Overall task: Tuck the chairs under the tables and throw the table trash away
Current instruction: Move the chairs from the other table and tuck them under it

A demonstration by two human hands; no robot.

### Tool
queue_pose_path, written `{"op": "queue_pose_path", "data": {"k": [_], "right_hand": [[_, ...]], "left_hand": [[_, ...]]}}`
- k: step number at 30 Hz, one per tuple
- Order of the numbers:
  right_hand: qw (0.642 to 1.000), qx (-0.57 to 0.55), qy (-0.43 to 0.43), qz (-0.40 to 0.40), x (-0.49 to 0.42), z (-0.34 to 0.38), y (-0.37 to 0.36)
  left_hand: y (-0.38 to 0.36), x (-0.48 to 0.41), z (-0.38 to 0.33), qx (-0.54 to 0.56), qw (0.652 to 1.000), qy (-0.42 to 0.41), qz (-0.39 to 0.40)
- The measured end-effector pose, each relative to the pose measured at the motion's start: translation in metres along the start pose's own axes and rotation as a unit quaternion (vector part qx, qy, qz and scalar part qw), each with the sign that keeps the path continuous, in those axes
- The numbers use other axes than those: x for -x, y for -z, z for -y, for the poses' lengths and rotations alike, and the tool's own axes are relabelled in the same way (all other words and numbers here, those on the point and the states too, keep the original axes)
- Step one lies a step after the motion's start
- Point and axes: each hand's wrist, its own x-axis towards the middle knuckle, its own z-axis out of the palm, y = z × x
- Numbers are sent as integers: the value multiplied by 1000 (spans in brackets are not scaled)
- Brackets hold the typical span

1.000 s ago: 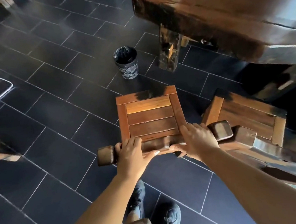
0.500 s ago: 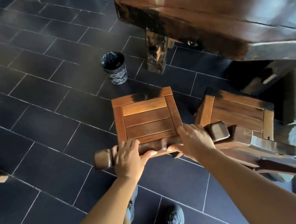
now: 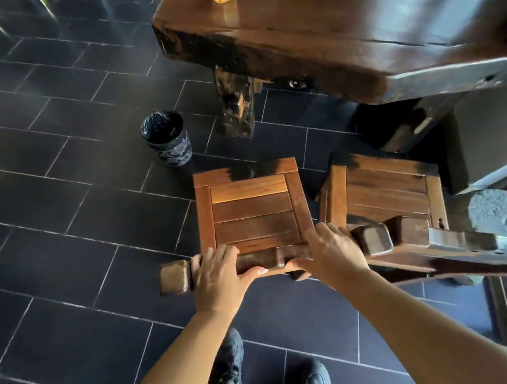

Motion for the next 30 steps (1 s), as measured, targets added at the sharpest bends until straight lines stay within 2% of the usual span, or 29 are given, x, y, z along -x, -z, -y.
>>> {"op": "queue_pose_path", "data": {"k": [7, 22, 30], "right_hand": [[998, -22, -50, 8, -9, 8, 5], [989, -41, -138, -17, -22, 6, 1], [991, -27, -127, -20, -26, 1, -1]], "left_hand": [[0, -35, 11, 38, 998, -50, 2], [-9, -88, 16, 41, 989, -143, 11], [-9, -99, 15, -7, 982, -187, 0]]}}
